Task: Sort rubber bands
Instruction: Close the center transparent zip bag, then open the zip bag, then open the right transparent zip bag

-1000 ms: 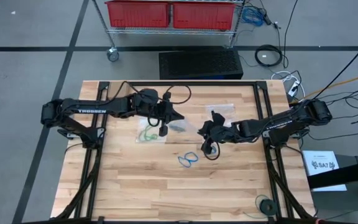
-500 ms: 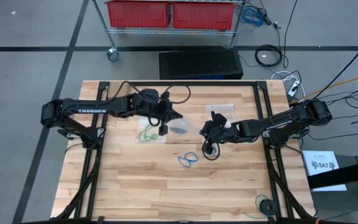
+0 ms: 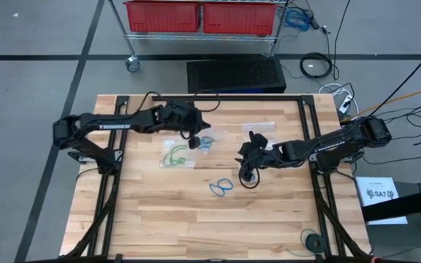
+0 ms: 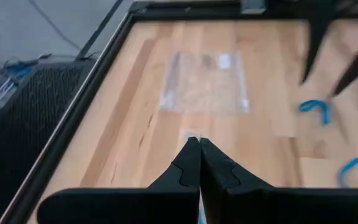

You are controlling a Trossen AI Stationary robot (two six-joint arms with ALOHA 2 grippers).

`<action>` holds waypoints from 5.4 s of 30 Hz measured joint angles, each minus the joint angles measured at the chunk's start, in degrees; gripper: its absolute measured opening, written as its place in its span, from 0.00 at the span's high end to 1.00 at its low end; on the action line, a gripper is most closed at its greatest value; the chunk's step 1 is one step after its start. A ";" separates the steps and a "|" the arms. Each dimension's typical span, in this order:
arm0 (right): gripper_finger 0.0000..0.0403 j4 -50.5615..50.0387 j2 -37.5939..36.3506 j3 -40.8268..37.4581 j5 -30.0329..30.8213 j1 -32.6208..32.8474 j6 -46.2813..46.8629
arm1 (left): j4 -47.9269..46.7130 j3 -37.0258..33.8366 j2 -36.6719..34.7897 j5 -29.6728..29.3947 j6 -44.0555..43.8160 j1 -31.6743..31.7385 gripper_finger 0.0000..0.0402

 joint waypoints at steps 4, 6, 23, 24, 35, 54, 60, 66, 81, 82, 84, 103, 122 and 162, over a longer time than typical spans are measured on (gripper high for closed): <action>0.69 -4.07 -1.47 0.02 0.04 0.00 0.04 | 1.06 -0.02 4.58 -0.02 0.24 2.85 1.00; 0.69 -6.07 -1.84 0.02 0.07 0.00 0.06 | 1.97 -0.02 6.94 -0.02 1.50 4.33 1.00; 0.69 -24.80 -0.26 0.07 6.07 -0.87 -3.08 | 4.86 1.09 13.25 1.86 -0.04 9.37 0.79; 0.69 -25.40 0.46 0.01 6.17 -1.29 -5.27 | 4.83 1.68 13.25 1.91 -0.03 9.05 0.76; 0.69 -17.24 12.71 -2.16 6.48 -6.55 -19.92 | -0.77 5.51 9.02 2.05 3.21 7.43 0.63; 0.99 -13.00 13.93 -2.25 6.06 -11.96 -23.77 | -9.85 5.51 2.75 1.73 3.45 7.41 0.63; 0.99 -13.85 6.35 -2.23 4.05 -9.89 -20.68 | -10.19 5.51 2.75 2.16 3.42 7.39 0.63; 0.83 -14.26 7.07 -2.23 4.00 -9.40 -19.81 | -10.81 5.51 2.75 2.56 3.10 7.34 0.63; 0.48 -10.52 20.23 -1.75 10.21 -15.23 -18.85 | -12.49 5.51 2.75 2.76 3.16 6.27 0.63; 0.51 -10.32 20.85 -1.73 10.45 -15.30 -19.62 | -12.47 5.51 2.75 2.83 3.15 6.25 0.63; 0.61 -9.79 21.55 -1.74 10.78 -15.10 -21.02 | -12.47 5.51 2.75 2.89 3.15 6.25 0.63; 1.00 -15.88 -1.21 3.15 -1.80 -3.92 -9.13 | -6.83 5.51 2.75 19.59 9.86 -1.73 0.63; 1.00 -14.48 -2.92 12.57 3.06 3.52 -8.33 | 3.33 5.46 4.90 9.70 2.94 -11.88 0.56; 1.00 -11.14 -2.94 12.66 0.54 3.56 -10.55 | 5.68 7.87 8.90 9.51 -0.26 -12.52 0.56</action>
